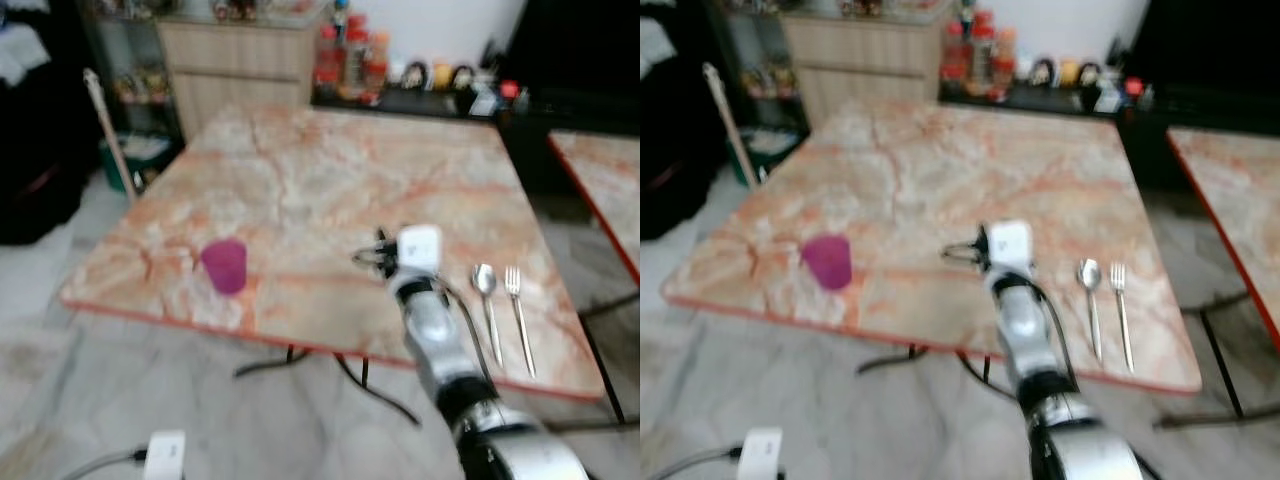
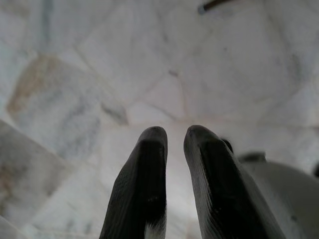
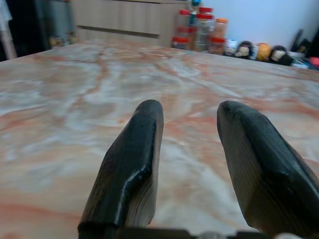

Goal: Setting the table

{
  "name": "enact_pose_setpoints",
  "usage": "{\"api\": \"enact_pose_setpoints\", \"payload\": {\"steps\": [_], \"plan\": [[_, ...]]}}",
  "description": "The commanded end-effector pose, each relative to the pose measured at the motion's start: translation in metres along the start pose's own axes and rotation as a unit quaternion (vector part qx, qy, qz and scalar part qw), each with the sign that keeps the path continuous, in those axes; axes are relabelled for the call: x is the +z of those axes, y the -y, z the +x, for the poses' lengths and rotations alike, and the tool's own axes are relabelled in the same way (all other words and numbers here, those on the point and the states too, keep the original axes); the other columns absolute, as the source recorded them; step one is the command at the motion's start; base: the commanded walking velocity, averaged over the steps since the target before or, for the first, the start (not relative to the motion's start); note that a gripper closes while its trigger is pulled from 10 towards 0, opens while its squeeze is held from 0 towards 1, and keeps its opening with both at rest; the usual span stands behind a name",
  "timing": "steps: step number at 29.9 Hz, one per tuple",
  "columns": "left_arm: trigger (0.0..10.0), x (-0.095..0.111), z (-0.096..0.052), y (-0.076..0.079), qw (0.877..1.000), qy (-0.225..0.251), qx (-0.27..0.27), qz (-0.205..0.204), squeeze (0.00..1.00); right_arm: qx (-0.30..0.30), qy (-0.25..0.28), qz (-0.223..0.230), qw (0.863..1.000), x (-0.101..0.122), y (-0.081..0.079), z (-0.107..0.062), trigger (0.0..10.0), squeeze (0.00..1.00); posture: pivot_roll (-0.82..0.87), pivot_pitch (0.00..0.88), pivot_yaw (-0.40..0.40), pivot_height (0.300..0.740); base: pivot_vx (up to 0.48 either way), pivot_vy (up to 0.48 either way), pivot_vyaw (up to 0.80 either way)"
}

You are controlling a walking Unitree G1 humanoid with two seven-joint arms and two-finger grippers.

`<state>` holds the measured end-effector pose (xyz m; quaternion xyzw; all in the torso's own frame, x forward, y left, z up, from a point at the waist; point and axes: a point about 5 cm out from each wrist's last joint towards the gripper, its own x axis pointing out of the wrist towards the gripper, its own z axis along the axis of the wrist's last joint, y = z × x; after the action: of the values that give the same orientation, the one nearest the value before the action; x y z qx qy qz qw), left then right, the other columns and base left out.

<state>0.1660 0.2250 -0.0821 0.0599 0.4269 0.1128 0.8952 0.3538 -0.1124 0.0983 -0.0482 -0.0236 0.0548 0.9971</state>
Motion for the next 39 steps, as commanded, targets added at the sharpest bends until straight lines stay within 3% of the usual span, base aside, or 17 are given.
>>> {"api": "enact_pose_setpoints", "payload": {"steps": [1,16,18,27,39], "plan": [[10.0,0.002,0.0,0.011,1.0,0.002,-0.013,-0.008,0.0,-0.016,0.001,-0.004,1.0,-0.002,0.013,-0.002,10.0,0.0,0.03,0.0,-0.006,0.732,0.277,0.0,-0.5],[10.0,0.0,-0.001,0.013,1.0,0.001,-0.021,-0.01,0.0,-0.018,0.004,0.002,1.0,-0.008,0.008,-0.01,10.0,0.0,0.03,0.0,-0.003,0.732,0.0,0.0,-0.06],[10.0,-0.001,-0.001,0.014,1.0,0.001,-0.022,-0.012,0.0,-0.047,-0.004,0.001,0.999,-0.014,0.022,-0.017,10.0,0.0,0.03,0.0,-0.006,0.732,0.0,0.0,0.0],[10.0,-0.006,-0.003,0.016,1.0,-0.005,-0.027,-0.007,0.0,-0.071,-0.026,-0.018,0.997,-0.032,0.052,-0.04,10.0,0.0,0.01,0.0,0.003,0.732,0.0,0.0,0.0],[10.0,-0.003,-0.002,0.016,1.0,-0.003,-0.029,-0.005,0.0,-0.09,-0.036,-0.029,0.995,-0.035,0.073,-0.056,10.0,0.0,0.0,0.0,0.0,0.732,0.0,0.0,0.0]]}}
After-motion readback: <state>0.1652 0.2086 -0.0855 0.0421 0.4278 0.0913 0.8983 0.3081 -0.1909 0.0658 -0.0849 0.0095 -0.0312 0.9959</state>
